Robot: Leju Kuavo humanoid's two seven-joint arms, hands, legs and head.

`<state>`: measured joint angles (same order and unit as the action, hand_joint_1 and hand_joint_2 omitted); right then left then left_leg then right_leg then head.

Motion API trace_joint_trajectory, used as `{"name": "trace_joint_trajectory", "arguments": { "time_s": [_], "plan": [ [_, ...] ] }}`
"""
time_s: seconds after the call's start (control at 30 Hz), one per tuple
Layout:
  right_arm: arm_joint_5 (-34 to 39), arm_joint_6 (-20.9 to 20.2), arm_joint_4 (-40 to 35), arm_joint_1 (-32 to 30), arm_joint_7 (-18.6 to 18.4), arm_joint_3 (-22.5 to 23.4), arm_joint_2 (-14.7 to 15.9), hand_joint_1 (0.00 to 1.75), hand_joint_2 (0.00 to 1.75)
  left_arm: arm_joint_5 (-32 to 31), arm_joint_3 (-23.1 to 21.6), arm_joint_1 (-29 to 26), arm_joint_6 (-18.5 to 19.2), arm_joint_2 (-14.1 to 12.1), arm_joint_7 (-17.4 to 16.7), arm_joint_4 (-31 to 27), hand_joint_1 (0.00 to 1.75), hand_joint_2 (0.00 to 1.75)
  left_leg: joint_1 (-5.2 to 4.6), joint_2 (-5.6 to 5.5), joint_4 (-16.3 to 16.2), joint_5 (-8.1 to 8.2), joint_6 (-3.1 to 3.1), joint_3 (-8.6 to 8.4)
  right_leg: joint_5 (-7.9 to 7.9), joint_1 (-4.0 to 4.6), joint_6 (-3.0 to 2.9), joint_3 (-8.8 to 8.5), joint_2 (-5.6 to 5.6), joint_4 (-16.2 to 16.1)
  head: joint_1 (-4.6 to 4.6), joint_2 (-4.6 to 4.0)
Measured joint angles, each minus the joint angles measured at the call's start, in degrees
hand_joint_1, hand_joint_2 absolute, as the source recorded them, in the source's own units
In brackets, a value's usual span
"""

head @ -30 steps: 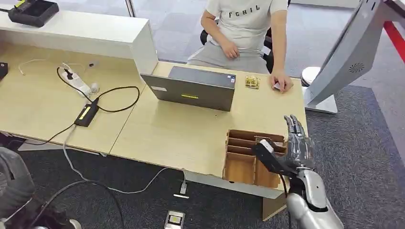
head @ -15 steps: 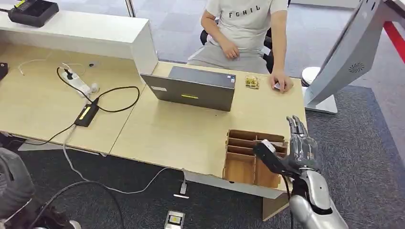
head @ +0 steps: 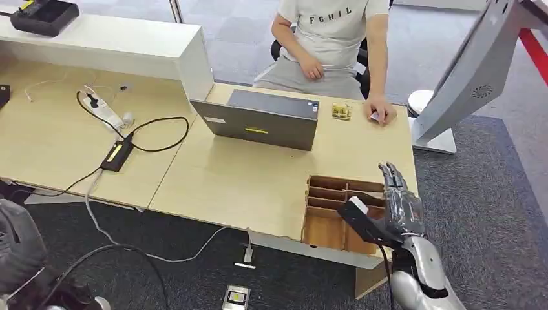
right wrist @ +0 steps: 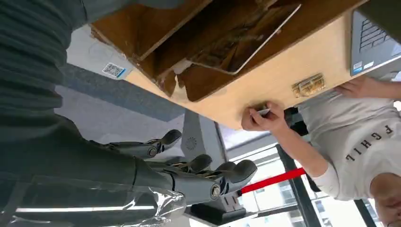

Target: Pass the card to the sensor for recognition and then transmit it.

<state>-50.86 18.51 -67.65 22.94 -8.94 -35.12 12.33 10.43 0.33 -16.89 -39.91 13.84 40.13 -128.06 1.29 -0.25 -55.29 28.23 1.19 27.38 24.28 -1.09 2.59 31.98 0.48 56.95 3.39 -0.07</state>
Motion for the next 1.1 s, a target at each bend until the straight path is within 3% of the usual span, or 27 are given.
{"name": "trace_joint_trajectory", "arguments": {
  "time_s": [0.47,0.73,0.83,0.87,0.9,0.97,1.0,1.03,1.1],
  "plan": [
    [1.35,-1.07,-0.39,-0.33,1.53,-2.67,-2.21,0.0,1.75,0.02,-0.13,0.12,0.0,-0.44,0.0,0.42,0.0,1.75,0.0,0.0,0.0,-0.01,0.0,-0.01,0.0,0.0,0.0,-0.01,0.0,0.0,0.0,0.0],
    [-0.57,3.89,2.78,2.43,1.27,-3.19,-2.75,0.12,1.75,-0.33,-0.26,0.71,0.0,-0.46,0.0,0.83,0.0,1.75,0.0,0.0,0.0,-0.01,0.0,-0.01,0.0,0.0,0.0,0.0,0.0,0.0,-0.02,0.0],
    [-1.14,4.64,4.52,3.52,1.73,-3.21,-2.93,0.35,1.75,-0.35,-0.26,0.94,0.0,-0.46,0.0,0.87,0.0,1.75,0.0,0.0,0.0,-0.01,0.0,-0.02,0.0,0.0,0.0,0.0,0.0,0.0,0.0,0.0],
    [-1.31,4.76,4.94,3.7,1.77,-3.21,-3.01,0.65,1.75,-0.35,-0.28,0.95,0.0,-0.46,0.0,0.87,0.0,1.75,0.0,0.0,0.0,-0.01,0.0,-0.01,0.0,0.0,0.0,0.0,0.0,0.0,0.0,0.0],
    [-1.49,4.88,5.42,3.87,1.88,-3.23,-3.15,0.65,1.75,-0.35,-0.26,1.0,0.0,-0.46,0.0,0.87,0.0,1.75,0.0,0.0,0.0,-0.01,0.0,-0.01,0.0,0.0,0.0,0.0,0.0,0.0,0.0,0.0],
    [-1.68,4.9,6.49,4.23,2.01,-3.23,-3.37,1.31,1.75,-0.35,-0.28,1.11,0.0,-0.46,0.0,0.96,0.0,1.75,0.0,0.0,0.0,-0.01,0.0,-0.01,0.0,0.0,0.0,0.0,0.0,0.0,0.0,0.0],
    [-1.71,4.88,6.86,4.36,2.12,-3.23,-3.5,1.31,1.75,-0.35,-0.28,1.13,0.0,-0.46,0.0,0.96,0.0,1.75,0.0,0.0,0.0,-0.01,0.0,-0.01,0.0,0.01,0.0,0.0,0.0,0.0,-0.02,0.0],
    [-1.75,4.88,7.17,4.48,2.34,-3.23,-3.61,1.47,1.75,-0.37,-0.28,1.14,0.0,-0.46,0.0,0.96,0.0,1.75,0.0,0.0,0.0,-0.01,0.0,0.0,0.0,0.0,0.0,0.0,0.0,0.0,0.0,0.0],
    [-1.71,4.83,8.0,4.74,2.71,-3.24,-3.96,1.52,1.75,-0.52,-0.26,1.14,0.0,-0.46,0.0,0.96,0.0,1.75,0.0,0.0,0.0,0.0,0.0,0.0,0.0,0.0,0.0,0.01,0.0,0.0,0.0,0.0]
  ]
}}
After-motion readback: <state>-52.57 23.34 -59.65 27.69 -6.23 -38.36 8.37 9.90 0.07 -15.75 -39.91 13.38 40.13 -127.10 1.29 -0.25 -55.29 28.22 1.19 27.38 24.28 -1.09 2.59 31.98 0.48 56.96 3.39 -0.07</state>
